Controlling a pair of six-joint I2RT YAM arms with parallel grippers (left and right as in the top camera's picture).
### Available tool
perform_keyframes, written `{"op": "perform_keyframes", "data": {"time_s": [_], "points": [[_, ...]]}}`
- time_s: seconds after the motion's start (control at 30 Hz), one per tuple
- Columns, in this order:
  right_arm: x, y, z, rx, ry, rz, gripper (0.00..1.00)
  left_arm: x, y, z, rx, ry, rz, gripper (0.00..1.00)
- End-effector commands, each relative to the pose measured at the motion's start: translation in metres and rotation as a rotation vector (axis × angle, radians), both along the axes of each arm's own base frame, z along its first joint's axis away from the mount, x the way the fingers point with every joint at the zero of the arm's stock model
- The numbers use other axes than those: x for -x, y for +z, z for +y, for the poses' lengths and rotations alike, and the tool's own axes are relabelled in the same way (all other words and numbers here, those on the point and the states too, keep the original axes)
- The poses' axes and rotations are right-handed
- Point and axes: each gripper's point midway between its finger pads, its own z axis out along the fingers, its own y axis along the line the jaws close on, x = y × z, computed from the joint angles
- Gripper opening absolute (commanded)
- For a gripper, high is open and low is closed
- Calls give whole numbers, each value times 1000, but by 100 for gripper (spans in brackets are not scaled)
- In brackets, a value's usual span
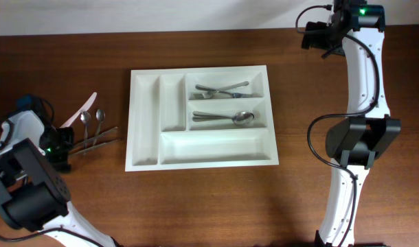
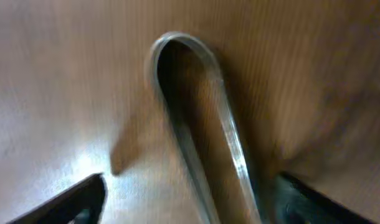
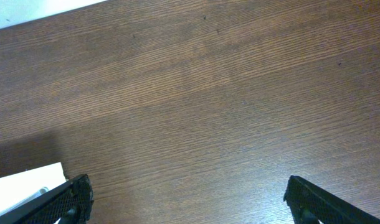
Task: Pack container
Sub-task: 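Lower the left gripper onto the metal tongs and close on them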
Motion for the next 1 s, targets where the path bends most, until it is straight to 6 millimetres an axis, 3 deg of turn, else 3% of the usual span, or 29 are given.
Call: {"op": "perform_keyframes", "data": {"time_s": [0.0, 0.33, 0.77, 0.97], "points": [[0, -1, 0, 8, -13, 3, 99, 0, -12, -2, 19, -31, 24, 81], [0, -1, 0, 8, -13, 3, 99, 0, -18, -3, 24, -32, 34, 41], [0, -1, 0, 8, -13, 3, 99, -14, -19, -2, 29, -31, -28, 29], [0, -1, 0, 8, -13, 3, 99, -24, -18, 1, 19, -32, -72, 19]]}}
